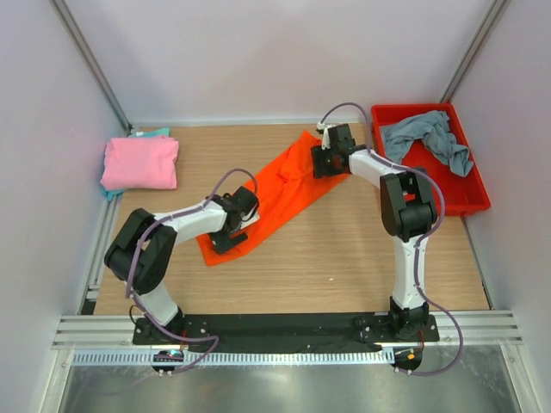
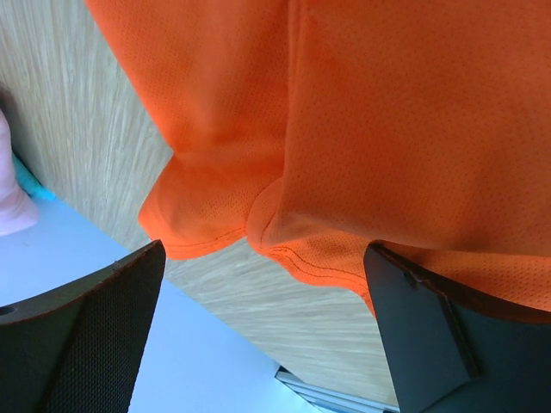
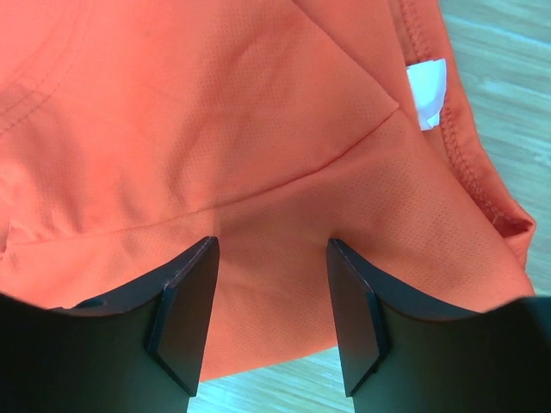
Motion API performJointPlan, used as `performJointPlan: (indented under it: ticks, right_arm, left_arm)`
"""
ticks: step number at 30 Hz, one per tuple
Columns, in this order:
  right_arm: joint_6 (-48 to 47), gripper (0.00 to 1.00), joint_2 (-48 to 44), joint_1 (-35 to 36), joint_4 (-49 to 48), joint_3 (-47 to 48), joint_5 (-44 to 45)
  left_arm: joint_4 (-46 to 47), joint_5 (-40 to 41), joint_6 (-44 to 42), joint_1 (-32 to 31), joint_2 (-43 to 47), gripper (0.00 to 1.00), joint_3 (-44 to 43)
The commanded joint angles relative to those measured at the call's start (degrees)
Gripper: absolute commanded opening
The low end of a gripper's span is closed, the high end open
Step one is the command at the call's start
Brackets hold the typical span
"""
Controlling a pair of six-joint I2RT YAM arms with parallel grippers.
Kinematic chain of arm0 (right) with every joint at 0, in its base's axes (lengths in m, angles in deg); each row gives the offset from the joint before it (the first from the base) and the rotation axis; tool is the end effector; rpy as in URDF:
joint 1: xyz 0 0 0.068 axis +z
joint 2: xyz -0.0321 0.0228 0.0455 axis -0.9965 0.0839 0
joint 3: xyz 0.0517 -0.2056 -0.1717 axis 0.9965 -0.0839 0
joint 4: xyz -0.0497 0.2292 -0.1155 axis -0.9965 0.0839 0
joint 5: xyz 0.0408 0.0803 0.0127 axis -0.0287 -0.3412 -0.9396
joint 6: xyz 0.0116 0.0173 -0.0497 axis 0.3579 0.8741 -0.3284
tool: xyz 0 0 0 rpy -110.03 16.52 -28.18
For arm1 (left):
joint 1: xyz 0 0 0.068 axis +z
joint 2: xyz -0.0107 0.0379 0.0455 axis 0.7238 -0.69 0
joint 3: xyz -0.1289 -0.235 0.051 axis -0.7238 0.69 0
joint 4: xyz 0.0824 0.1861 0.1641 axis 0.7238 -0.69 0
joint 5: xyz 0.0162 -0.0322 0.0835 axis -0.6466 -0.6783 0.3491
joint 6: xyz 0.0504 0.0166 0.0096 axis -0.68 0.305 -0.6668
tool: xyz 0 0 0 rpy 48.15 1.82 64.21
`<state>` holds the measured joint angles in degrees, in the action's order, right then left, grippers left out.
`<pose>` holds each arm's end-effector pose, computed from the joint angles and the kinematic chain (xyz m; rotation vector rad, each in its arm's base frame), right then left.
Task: Fold and stack the t-shirts
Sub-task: Fold the tshirt
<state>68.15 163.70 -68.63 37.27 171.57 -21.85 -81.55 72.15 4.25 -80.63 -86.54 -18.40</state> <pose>0.4529 0.1381 0.1677 -0.3611 2.4180 0.2560 0.2547 -0.1538 0.1544 1.2710 2.5450 0.6640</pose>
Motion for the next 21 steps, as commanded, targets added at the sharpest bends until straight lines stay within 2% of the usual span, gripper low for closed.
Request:
performJointPlan:
  ticks: [1, 5, 8, 11, 15, 21]
  right_arm:
    - [-1.3, 0.59, 2.1, -0.2, 2.2, 6.1, 1.9]
    - [-0.4, 0.59, 9.6, -0.9, 7.4, 13.7, 0.4]
    - [0.3, 0.59, 13.5, -1.0, 8.5, 18.4, -0.7]
    - [0.2, 0.59, 16.9, -0.9, 10.7, 24.6, -1.5]
    - [0.2, 0.59, 22.9, -1.0, 13.8, 35.1, -1.6]
    - [0.7, 0.60, 25.8, -1.7, 14.4, 42.4, -4.5]
  left_arm:
    - [2.3, -5.2, 4.7, -4.8, -0.2, 1.00, 2.6]
    - [0.2, -3.3, 7.0, -15.5, -1.2, 1.00, 2.7]
    - [0.6, -0.1, 6.4, -20.6, -2.4, 1.00, 2.2]
    - [0.2, -0.2, 6.3, -24.8, -3.7, 0.99, -0.4]
    - [-0.3, 1.0, 5.9, -29.5, -10.8, 1.00, -7.4]
    - [-1.8, -1.2, 6.2, -34.5, -17.5, 1.00, -20.5]
